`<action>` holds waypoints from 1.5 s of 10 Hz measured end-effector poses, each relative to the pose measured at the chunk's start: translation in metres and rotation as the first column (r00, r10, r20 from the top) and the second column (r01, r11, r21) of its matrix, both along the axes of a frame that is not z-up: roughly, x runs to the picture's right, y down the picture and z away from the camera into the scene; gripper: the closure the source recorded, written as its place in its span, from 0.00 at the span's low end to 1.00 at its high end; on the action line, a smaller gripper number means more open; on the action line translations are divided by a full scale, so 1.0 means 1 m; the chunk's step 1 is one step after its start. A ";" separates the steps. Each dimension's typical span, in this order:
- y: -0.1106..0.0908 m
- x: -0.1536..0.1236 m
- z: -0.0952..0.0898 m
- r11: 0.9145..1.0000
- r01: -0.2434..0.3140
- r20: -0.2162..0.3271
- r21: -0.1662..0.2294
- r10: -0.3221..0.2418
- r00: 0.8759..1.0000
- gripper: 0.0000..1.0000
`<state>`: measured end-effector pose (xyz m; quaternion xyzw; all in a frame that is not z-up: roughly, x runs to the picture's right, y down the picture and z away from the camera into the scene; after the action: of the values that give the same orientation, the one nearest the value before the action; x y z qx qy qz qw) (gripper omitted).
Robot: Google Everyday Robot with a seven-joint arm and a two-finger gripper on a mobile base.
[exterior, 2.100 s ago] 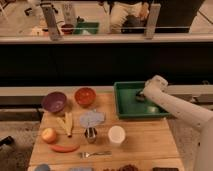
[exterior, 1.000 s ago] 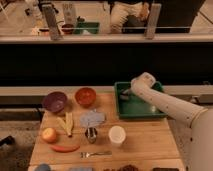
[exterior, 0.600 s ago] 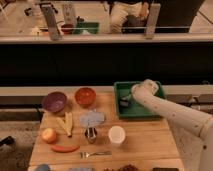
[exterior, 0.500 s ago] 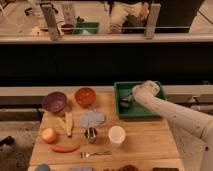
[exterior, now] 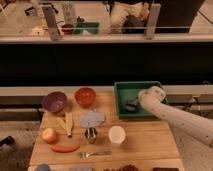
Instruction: Wipe tray with brush
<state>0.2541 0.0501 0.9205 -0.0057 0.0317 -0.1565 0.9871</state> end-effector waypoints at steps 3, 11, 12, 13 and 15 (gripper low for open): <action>-0.001 0.010 -0.007 1.000 0.007 -0.036 0.023 -0.006 0.999 0.92; -0.021 0.060 0.022 1.000 0.004 -0.153 0.021 -0.001 0.988 0.98; -0.023 0.066 0.029 1.000 0.002 -0.169 0.015 0.000 0.986 0.98; -0.027 0.070 0.035 1.000 0.003 -0.185 0.011 -0.001 0.983 0.98; -0.040 0.066 0.040 1.000 0.014 -0.187 0.027 -0.008 0.982 0.98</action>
<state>0.3197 0.0098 0.9606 -0.0065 0.1266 -0.1603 0.9789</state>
